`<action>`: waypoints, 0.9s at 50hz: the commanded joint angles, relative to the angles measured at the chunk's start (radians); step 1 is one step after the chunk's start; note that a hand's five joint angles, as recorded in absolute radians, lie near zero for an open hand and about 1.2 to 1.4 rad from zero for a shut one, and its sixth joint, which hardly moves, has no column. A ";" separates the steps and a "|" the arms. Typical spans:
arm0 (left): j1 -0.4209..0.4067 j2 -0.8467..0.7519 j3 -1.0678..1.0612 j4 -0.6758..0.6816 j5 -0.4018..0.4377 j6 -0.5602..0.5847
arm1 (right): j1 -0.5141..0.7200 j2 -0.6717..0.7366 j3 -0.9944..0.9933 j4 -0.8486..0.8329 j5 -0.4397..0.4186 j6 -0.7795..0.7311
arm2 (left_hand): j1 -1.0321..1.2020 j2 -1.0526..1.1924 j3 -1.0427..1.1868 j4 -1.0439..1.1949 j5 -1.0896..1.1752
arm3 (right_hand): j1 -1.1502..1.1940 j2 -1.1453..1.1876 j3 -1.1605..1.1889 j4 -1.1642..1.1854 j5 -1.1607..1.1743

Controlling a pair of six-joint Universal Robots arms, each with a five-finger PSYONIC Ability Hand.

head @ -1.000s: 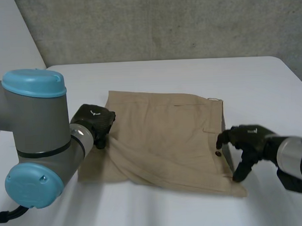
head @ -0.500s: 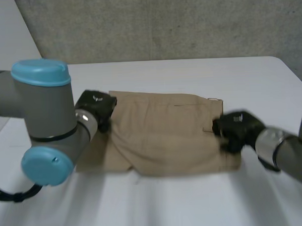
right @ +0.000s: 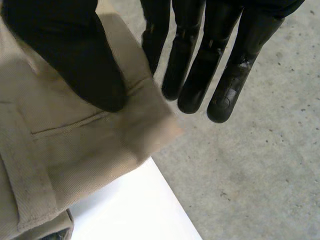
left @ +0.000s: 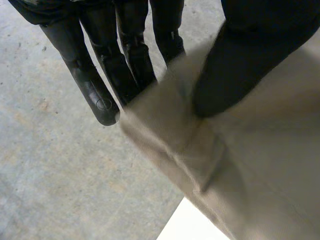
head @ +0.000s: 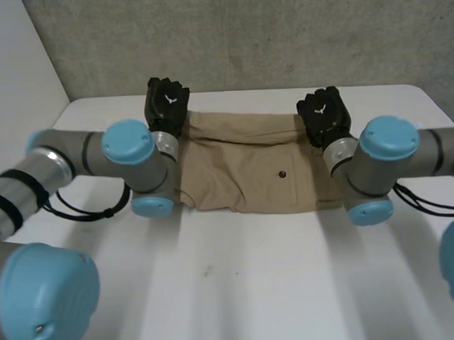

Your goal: Fold the shorts.

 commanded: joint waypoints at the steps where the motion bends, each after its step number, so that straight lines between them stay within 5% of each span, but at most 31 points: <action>1: -0.005 -0.104 0.047 0.069 0.029 0.001 | 0.001 0.090 -0.070 -0.022 -0.002 -0.031 | -0.838 -0.882 -0.894 -0.899 -0.882 | -0.653 -0.863 -0.889 -0.889 -0.869; 11: -0.013 0.118 -0.206 0.072 0.014 -0.043 | -0.008 -0.183 0.102 0.009 -0.011 0.149 | -0.862 -0.906 -0.918 -0.923 -0.906 | -0.653 -0.863 -0.889 -0.889 -0.869; 19: 0.002 0.405 -0.525 0.037 0.057 -0.204 | -0.048 -0.364 0.289 0.291 -0.076 0.302 | -0.821 -0.864 -0.876 -0.881 -0.865 | -0.614 -0.824 -0.850 -0.850 -0.830; 27: 0.074 0.437 -0.599 -0.148 0.068 -0.278 | -0.088 -0.363 0.387 0.426 -0.157 0.342 | -0.583 -0.627 -0.639 -0.643 -0.627 | -0.308 -0.518 -0.544 -0.544 -0.524; 39: 0.105 0.312 -0.582 -0.209 0.057 -0.271 | -0.105 -0.243 0.417 0.302 -0.139 0.325 | -0.495 -0.538 -0.550 -0.555 -0.539 | -0.156 -0.366 -0.391 -0.391 -0.372; 45: 0.100 0.322 -0.602 -0.212 0.060 -0.275 | -0.108 -0.220 0.411 0.192 -0.073 0.307 | -0.524 -0.567 -0.580 -0.584 -0.568 | 0.368 0.159 0.133 0.133 0.153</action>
